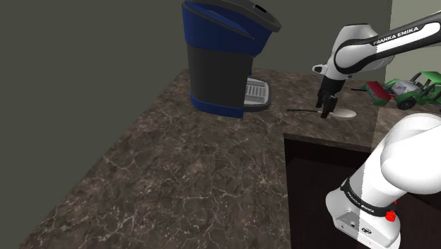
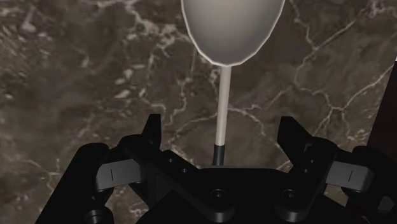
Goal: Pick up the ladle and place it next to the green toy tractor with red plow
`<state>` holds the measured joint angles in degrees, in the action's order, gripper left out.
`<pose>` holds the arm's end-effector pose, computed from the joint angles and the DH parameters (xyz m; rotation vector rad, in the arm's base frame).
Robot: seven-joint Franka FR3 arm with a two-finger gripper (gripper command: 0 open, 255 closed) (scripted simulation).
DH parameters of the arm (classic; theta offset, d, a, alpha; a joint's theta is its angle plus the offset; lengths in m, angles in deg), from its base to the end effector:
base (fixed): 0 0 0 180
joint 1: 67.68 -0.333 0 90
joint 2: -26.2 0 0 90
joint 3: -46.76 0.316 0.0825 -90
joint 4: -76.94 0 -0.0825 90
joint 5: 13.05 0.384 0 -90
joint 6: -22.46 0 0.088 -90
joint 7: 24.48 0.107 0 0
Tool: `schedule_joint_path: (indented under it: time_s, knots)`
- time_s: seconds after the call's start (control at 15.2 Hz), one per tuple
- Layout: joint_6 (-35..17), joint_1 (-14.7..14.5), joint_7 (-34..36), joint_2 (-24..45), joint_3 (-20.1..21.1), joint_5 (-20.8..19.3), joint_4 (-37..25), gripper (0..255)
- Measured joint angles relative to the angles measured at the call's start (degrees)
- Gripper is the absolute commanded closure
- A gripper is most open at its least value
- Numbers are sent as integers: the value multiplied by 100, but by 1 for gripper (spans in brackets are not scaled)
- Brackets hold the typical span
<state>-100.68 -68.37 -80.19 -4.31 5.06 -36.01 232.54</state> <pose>0.2787 -0.2323 0.3380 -2.9140 -0.8936 0.0846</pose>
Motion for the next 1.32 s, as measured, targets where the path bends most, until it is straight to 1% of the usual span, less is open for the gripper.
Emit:
schedule_joint_path:
  time_s: [0.2, 0.26, 0.92, 1.32]
  knots:
    - [-9, -3, 2, 5, -1, 1, 4, 0]
    - [-10, -3, 2, 5, -1, 1, 4, 255]
    - [-10, -3, 2, 5, -1, 1, 5, 255]
    - [482, 33, 34, -263, 194, 65, -227, 255]
